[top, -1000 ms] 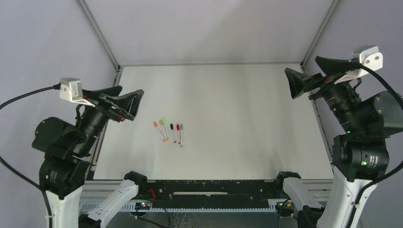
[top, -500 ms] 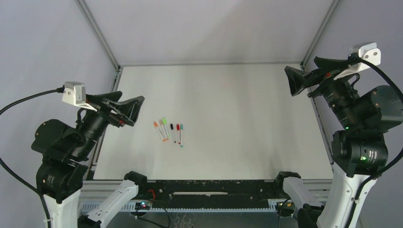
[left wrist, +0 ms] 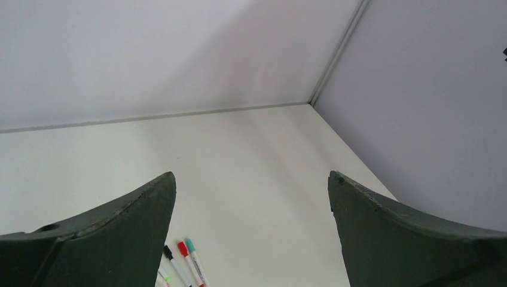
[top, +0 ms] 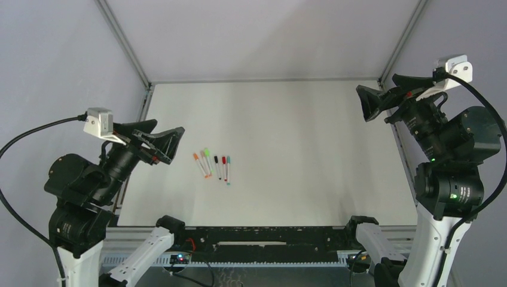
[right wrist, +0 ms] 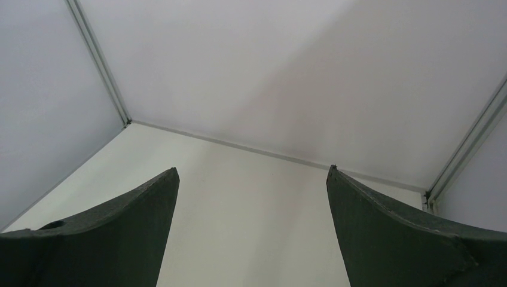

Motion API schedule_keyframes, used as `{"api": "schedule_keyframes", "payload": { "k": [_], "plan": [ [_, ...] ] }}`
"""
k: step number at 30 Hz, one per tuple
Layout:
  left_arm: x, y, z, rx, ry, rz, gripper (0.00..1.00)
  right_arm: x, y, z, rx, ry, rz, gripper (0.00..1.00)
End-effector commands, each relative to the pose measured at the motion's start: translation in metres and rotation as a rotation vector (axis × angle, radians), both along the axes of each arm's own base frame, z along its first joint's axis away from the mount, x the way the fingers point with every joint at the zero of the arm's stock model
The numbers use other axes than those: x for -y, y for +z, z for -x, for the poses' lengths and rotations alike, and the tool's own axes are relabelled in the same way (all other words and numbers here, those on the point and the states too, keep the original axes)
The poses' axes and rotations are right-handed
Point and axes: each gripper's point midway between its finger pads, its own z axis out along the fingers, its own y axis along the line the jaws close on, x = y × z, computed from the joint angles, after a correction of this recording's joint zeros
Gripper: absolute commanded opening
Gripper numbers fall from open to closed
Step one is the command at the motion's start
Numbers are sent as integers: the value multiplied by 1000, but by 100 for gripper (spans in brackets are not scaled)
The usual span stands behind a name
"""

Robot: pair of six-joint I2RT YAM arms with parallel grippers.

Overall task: Insert the pens into the pen caps
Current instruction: Reset both arms

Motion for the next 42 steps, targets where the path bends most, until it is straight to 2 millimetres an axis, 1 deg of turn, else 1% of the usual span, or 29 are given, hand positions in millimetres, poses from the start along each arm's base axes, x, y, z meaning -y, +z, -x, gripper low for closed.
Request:
{"api": "schedule_keyframes", "payload": {
  "k": [1, 12, 22, 42],
  "plan": [
    [4, -7, -2, 4, -21, -23, 100, 3, 2, -2, 20, -13, -2, 100],
    [12, -22, -5, -13, -55, -5, 100, 4, -8, -10, -3, -18, -6, 100],
    [14, -29, -8, -27, -60, -5, 100, 4, -11, -12, -9, -16, -6, 100],
    [13, -32, -8, -31, -54, -11, 100, 4, -13, -12, -11, -16, 0, 100]
  ]
}}
